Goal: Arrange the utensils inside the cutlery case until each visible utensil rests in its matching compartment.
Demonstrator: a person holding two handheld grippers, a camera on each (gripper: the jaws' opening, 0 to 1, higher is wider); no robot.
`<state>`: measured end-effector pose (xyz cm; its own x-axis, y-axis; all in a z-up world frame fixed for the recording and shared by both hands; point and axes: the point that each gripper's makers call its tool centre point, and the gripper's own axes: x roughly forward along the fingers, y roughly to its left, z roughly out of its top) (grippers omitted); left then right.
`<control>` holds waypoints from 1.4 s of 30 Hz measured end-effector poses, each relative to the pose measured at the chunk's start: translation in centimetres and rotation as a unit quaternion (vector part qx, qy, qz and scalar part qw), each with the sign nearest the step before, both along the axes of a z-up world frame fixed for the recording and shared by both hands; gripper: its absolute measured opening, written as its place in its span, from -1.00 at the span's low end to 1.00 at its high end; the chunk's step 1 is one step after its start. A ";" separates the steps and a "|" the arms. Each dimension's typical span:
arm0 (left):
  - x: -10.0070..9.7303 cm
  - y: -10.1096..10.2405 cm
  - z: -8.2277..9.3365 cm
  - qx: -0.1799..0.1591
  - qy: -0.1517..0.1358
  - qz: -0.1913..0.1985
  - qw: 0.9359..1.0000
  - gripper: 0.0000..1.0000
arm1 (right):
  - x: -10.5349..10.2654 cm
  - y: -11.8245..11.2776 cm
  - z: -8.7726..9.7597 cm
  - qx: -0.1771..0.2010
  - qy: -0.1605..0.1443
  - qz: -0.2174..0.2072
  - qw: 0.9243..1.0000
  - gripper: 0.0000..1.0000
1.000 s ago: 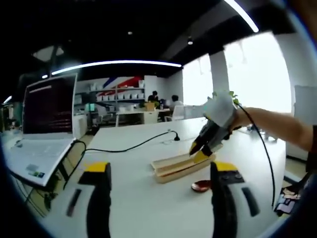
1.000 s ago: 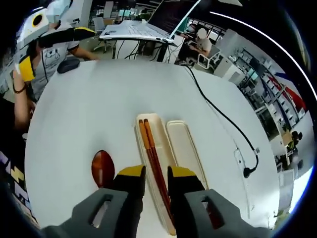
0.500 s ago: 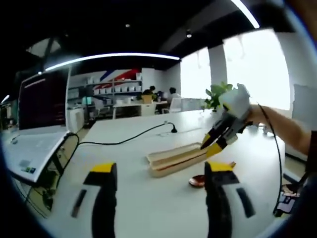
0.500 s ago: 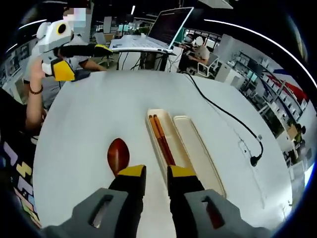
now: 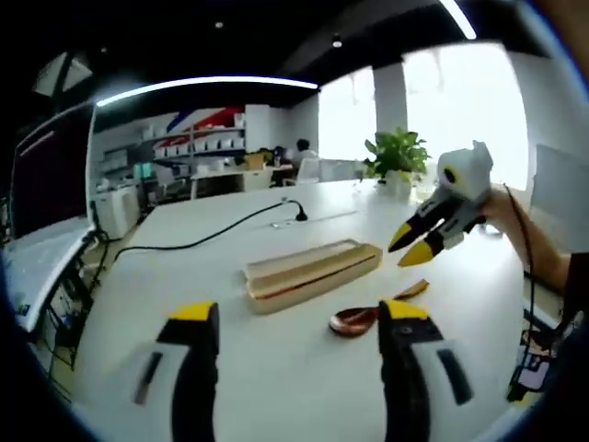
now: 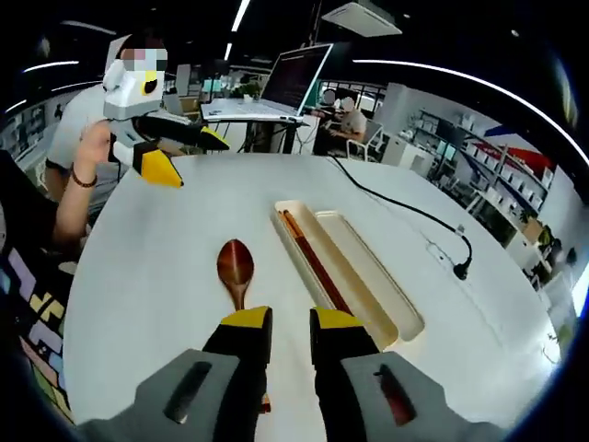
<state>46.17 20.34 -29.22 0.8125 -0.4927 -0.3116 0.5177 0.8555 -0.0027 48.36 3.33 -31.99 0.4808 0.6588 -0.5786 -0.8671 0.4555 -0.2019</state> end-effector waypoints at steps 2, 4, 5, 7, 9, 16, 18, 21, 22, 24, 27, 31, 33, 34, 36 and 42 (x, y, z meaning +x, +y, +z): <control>0.1 -0.4 -0.5 -0.003 0.011 -0.008 1.000 0.44 | -0.7 -0.8 0.1 0.002 -0.008 0.002 1.000 -0.72; 0.1 -1.0 -1.1 0.001 0.020 -0.019 1.000 0.42 | -1.5 -1.2 0.2 0.012 -0.011 0.005 1.000 -0.72; 0.2 -1.3 -1.3 0.003 0.024 -0.023 0.999 0.42 | -1.7 -1.2 0.3 0.021 -0.015 0.003 1.000 -0.72; 0.3 -1.7 -1.8 0.005 0.030 -0.032 0.999 0.42 | -2.2 -1.5 0.2 0.031 -0.027 0.001 0.999 -0.72; 0.3 -1.9 -1.8 0.002 0.031 -0.039 0.999 0.40 | -2.9 -1.9 -0.1 0.033 -0.029 0.004 0.999 -0.72; 0.4 -3.8 -3.4 -0.038 0.081 -0.056 0.994 0.41 | -4.0 -2.5 -1.5 0.040 -0.024 0.004 0.999 -0.71; 0.5 -4.1 -3.6 -0.046 0.082 -0.063 0.994 0.40 | -3.9 -2.7 -2.0 0.044 -0.020 0.000 0.999 -0.71; 0.6 -4.6 -4.0 -0.062 0.095 -0.066 0.991 0.41 | -3.7 -2.9 -2.7 0.049 -0.010 -0.009 0.999 -0.72; 0.6 -4.8 -4.0 -0.067 0.099 -0.071 0.990 0.43 | -3.5 -3.0 -3.1 0.047 -0.009 -0.012 0.999 -0.72; 0.4 -5.5 -4.0 -0.094 0.109 -0.083 0.986 0.45 | -3.5 -3.3 -3.6 0.038 -0.007 -0.007 0.999 -0.72; 0.6 -5.7 -4.1 -0.093 0.108 -0.081 0.986 0.45 | -3.2 -3.5 -4.0 0.046 0.005 -0.014 0.999 -0.72; 0.8 -5.7 -4.5 -0.096 0.114 -0.077 0.986 0.45 | -3.1 -3.7 -4.9 0.054 0.023 -0.020 0.998 -0.75; 0.8 -5.8 -4.7 -0.106 0.120 -0.078 0.984 0.45 | -3.0 -3.8 -5.1 0.059 0.027 -0.021 0.998 -0.77; 0.9 -5.7 -4.8 -0.109 0.123 -0.078 0.983 0.45 | -3.0 -3.7 -5.1 0.062 0.025 -0.020 0.998 -0.77; 0.9 -5.7 -5.0 -0.109 0.127 -0.075 0.983 0.44 | -3.1 -3.7 -5.1 0.063 0.025 -0.019 0.998 -0.77; 0.8 -6.2 -5.4 -0.112 0.137 -0.082 0.981 0.44 | -3.1 -3.6 -5.4 0.073 0.018 -0.004 0.997 -0.87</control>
